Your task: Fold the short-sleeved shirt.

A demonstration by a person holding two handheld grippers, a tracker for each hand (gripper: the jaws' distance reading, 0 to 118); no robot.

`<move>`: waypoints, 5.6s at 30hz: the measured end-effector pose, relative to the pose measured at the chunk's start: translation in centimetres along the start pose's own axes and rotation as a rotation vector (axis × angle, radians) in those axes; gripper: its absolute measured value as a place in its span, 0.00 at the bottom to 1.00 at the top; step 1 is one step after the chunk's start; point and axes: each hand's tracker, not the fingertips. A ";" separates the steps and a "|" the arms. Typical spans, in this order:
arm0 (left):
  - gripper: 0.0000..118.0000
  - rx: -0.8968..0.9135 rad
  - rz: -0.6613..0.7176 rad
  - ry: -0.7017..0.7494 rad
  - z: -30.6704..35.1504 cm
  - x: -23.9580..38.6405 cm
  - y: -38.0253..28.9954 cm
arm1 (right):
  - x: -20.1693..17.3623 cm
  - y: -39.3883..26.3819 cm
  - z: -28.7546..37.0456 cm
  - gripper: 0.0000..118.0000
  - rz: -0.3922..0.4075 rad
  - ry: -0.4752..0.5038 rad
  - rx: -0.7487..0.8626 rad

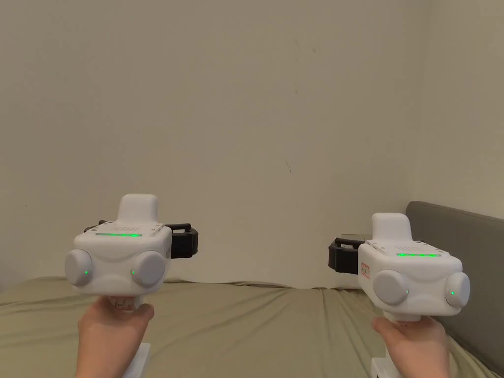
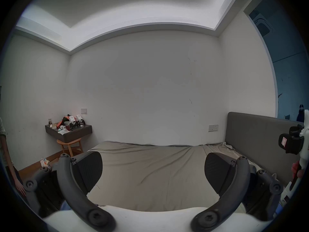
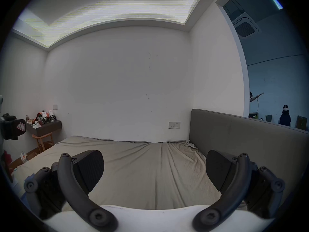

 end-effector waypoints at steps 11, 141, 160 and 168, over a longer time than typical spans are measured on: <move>1.00 -0.013 0.024 0.015 -0.4 -0.5 0.1 | -0.8 0.0 0.4 1.00 0.034 0.018 0.002; 0.04 -0.756 0.342 -0.784 -5.4 10.1 -28.1 | 4.4 -18.8 3.1 0.02 -0.054 0.246 -0.289; 0.85 -1.119 -0.192 -1.132 4.2 38.7 -39.0 | 17.7 -22.6 8.2 0.02 -0.080 0.010 -0.344; 0.00 -0.795 -0.191 -0.977 3.6 24.0 -29.0 | 15.6 -21.8 8.7 0.02 -0.062 0.075 -0.322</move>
